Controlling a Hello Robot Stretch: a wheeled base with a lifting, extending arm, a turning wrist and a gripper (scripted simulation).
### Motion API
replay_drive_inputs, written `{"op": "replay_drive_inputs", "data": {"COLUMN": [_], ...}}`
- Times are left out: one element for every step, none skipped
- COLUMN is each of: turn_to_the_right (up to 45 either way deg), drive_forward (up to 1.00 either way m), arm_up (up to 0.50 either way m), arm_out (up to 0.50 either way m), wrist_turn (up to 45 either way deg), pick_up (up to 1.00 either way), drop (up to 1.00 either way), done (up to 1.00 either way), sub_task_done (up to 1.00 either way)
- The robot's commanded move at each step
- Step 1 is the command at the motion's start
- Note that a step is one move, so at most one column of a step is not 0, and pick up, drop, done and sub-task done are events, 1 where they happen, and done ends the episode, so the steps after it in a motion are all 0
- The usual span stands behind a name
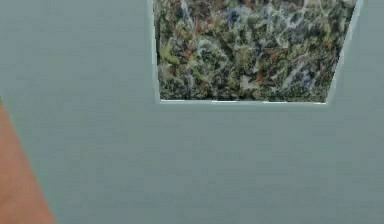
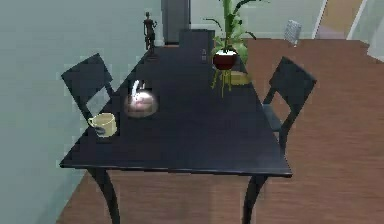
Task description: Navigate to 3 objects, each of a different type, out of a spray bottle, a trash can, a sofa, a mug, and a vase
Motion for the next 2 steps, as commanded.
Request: {"op": "replay_drive_inputs", "data": {"turn_to_the_right": [45.0,21.0], "drive_forward": [0.0,0.0], "arm_up": [0.0,0.0], "arm_out": [0.0,0.0], "wrist_turn": [0.0,0.0], "pick_up": [0.0,0.0], "drop": [0.0,0.0], "done": [0.0,0.0], "sub_task_done": [0.0,0.0]}}
